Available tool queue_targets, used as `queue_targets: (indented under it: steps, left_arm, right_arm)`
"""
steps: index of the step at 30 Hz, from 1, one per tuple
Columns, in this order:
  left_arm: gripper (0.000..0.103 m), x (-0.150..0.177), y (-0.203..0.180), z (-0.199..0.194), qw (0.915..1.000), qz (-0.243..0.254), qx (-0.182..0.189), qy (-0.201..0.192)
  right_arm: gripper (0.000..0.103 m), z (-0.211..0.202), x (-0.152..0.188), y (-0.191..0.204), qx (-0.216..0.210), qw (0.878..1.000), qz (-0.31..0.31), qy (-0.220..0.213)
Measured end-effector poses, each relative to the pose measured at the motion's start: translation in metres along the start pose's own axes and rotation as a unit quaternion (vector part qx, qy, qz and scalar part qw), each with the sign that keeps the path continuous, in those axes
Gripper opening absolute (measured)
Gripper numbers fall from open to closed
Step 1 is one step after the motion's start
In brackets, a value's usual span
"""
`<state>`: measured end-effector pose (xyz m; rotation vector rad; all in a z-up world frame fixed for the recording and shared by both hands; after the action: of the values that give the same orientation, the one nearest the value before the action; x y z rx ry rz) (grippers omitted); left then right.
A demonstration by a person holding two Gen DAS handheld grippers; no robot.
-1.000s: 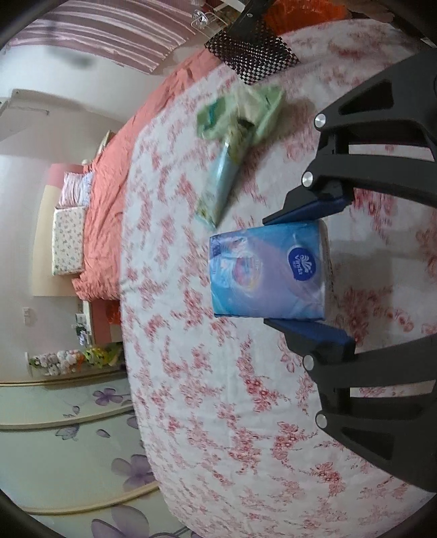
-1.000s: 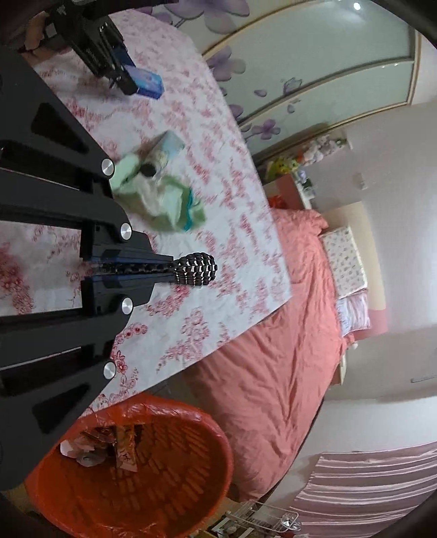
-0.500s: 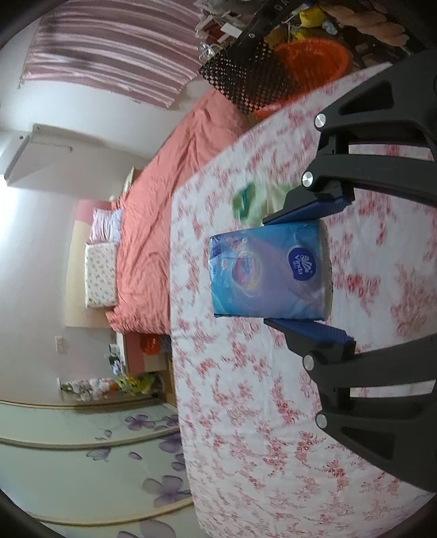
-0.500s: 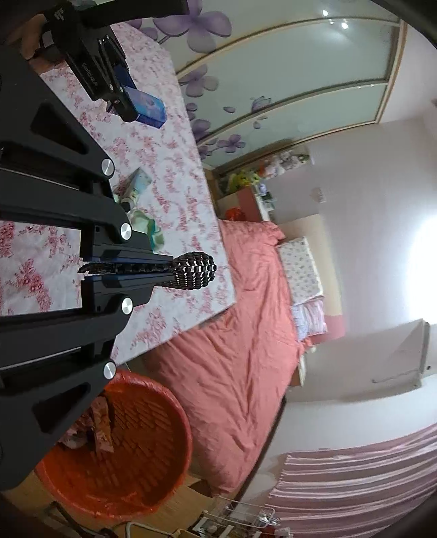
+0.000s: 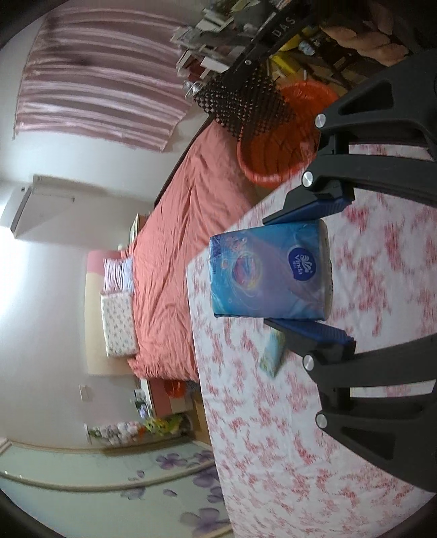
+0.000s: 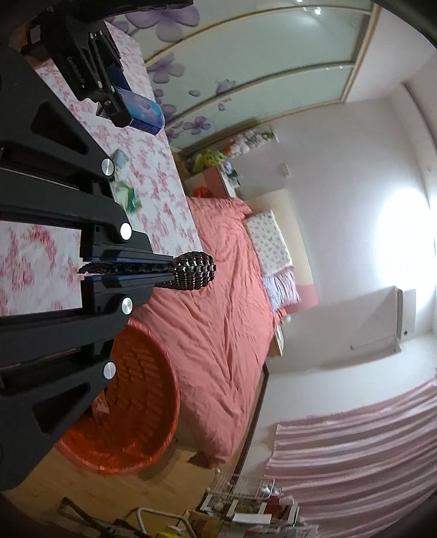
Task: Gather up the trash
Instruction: 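Carry the blue tissue pack and mesh pad over the basket and open both tools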
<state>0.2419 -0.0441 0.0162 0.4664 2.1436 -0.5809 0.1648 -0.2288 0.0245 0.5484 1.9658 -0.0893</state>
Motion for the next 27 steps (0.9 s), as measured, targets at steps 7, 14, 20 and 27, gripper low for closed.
queue_targets:
  steps: [7,14,20,27]
  left_arm:
    - [0.051,0.001,-0.057,0.029,0.9976,0.019,0.064,0.014]
    - [0.051,0.004,-0.119,0.078,0.9891,0.047,0.133,0.043]
    - [0.052,0.011,-0.156,0.126,0.9819,0.06,0.163,0.076]
    - [0.065,0.025,-0.146,0.172,0.9826,0.04,0.143,0.112]
  right_arm:
    - [0.005,0.008,0.0,-0.049,0.033,0.999,0.035,-0.001]
    - [0.005,0.027,0.002,-0.085,0.053,0.997,0.062,0.006]
    - [0.005,0.042,0.005,-0.108,0.062,0.995,0.076,0.015]
    - [0.053,0.077,0.023,-0.132,0.081,0.991,0.088,0.059]
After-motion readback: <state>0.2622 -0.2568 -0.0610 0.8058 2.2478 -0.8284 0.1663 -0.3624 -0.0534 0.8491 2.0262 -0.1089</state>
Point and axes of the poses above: each gripper's, at about its wrist camera, not at the fingertips, and z roughly the way its jaws point, y to its left, x to its underside, the point moved 4 cm from there along z, roughly the way its jaws point, and after that the axes turned 15 degrees about x, right-handed, at the moved point
